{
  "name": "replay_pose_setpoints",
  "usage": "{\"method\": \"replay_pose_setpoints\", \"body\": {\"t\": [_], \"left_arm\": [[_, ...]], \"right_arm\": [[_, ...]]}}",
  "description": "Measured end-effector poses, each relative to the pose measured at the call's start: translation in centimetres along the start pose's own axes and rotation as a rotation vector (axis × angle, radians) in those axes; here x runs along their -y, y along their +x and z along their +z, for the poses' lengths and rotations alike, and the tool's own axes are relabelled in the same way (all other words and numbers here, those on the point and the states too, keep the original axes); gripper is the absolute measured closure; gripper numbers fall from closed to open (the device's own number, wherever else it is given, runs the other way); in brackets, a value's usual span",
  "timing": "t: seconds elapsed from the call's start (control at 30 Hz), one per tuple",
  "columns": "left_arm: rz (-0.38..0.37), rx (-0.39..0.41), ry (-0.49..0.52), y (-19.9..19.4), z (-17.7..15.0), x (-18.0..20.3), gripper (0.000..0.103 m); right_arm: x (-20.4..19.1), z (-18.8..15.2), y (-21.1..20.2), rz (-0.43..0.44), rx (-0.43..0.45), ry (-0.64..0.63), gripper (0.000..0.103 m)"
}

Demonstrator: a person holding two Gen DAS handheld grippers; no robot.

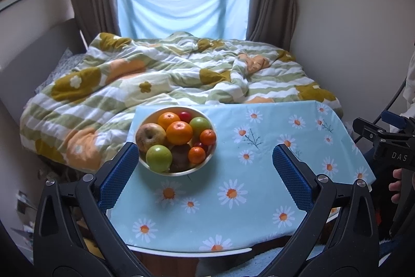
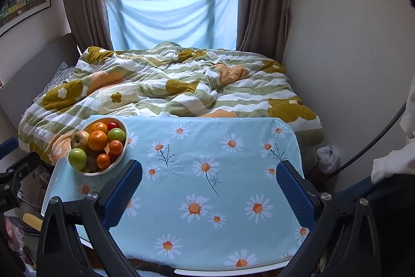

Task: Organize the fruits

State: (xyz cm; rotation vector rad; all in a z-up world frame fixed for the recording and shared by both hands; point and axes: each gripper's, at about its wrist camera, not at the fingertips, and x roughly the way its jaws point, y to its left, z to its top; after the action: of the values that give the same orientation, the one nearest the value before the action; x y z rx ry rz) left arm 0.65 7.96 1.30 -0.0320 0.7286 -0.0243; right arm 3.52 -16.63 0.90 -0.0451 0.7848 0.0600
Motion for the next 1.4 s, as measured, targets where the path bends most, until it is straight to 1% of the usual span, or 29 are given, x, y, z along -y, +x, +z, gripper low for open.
{"method": "replay_pose_setpoints", "body": {"t": [0.63,1.4], "left_arm": [[0.006,0.017,0.023,-0.07,0.35,0.8,0.0],[0.001,0.016,0.024,0.26,0.69,0.94,0.0]], "right_arm": [[-0.08,0.1,-0.19,0.002,0.002,0.002,0.0],[0.12,0.03,-0.13,0.001,0.002,0.002,0.0]]}}
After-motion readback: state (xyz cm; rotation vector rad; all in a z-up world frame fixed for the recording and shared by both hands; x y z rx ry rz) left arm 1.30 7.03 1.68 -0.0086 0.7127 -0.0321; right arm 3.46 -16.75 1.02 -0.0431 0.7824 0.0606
